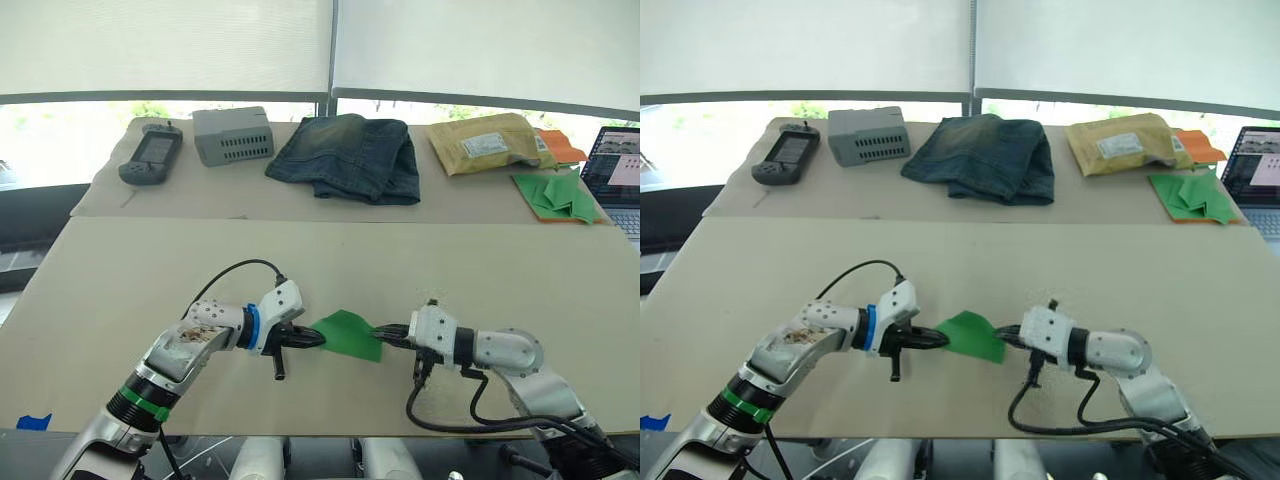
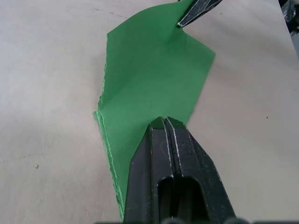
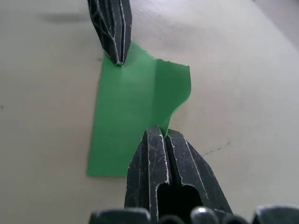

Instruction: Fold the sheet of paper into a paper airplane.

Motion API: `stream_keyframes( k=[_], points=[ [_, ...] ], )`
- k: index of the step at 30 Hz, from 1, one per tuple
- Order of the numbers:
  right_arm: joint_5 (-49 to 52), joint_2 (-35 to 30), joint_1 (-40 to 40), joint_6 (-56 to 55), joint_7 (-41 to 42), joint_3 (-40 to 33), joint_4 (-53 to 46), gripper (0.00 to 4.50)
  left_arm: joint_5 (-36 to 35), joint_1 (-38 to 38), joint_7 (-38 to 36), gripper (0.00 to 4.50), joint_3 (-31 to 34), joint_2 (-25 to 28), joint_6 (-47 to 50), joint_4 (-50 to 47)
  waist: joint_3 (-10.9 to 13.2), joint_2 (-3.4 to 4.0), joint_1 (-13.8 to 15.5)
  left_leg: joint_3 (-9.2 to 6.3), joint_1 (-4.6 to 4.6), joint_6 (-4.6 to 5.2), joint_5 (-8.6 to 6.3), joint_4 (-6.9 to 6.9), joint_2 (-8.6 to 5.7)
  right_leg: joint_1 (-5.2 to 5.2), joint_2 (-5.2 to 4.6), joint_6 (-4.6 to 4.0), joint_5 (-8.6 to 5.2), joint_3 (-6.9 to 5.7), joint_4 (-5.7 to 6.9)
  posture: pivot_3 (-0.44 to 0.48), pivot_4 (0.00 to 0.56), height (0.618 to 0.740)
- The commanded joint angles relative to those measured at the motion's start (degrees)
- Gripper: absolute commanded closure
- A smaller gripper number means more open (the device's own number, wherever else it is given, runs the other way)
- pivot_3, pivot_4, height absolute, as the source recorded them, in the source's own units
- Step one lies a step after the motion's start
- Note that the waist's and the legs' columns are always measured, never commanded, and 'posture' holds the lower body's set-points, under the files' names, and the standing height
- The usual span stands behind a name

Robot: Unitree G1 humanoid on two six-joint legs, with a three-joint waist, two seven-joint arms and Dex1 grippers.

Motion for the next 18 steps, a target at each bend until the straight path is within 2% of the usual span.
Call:
stream_keyframes(
  k=[1, 6, 13, 18],
  points=[
    [-5.1, -0.5, 1.4, -11.9, -2.4, 1.0, 2.0, 4.47, 1.9, 0.8, -0.1, 4.5, -1.8, 0.4, 1.0, 1.6, 0.0, 0.0, 0.0, 0.0, 0.01, 0.0, 0.0, 0.0, 0.0, 0.01, 0.0, 0.0, 0.0, 0.0, 0.0, 0.0, 0.15, 0.728],
    [-9.2, -0.5, 3.6, -19.2, -5.0, 2.2, 6.3, 4.47, 2.0, 1.0, -0.1, 4.5, -1.4, 0.7, 1.0, 1.6, 0.0, 0.02, 0.0, -0.01, 0.04, 0.0, 0.0, 0.0, 0.01, 0.03, 0.0, -0.02, 0.0, 0.01, 0.02, 0.0, 0.15, 0.728],
    [-19.3, -0.5, 3.2, -27.3, -14.1, 2.4, 12.9, 4.47, 1.1, 1.4, -0.1, 4.5, -0.8, 0.7, 1.8, 1.1, 0.0, 0.02, 0.0, -0.01, 0.13, 0.0, 0.0, 0.0, 0.01, 0.12, -0.02, -0.03, -0.01, 0.03, 0.03, 0.0, 0.15, 0.728],
    [-21.1, -0.9, 3.2, -28.3, -15.4, 4.2, 14.3, 4.47, -2.0, 0.9, 0.2, 4.5, 3.8, -0.6, 1.1, 0.9, -0.2, -0.17, -0.1, -0.02, 0.19, 0.0, 0.0, 0.0, 0.05, 0.15, 0.01, -0.06, -0.01, 0.03, 0.05, 0.0, 0.15, 0.728]
  ],
)
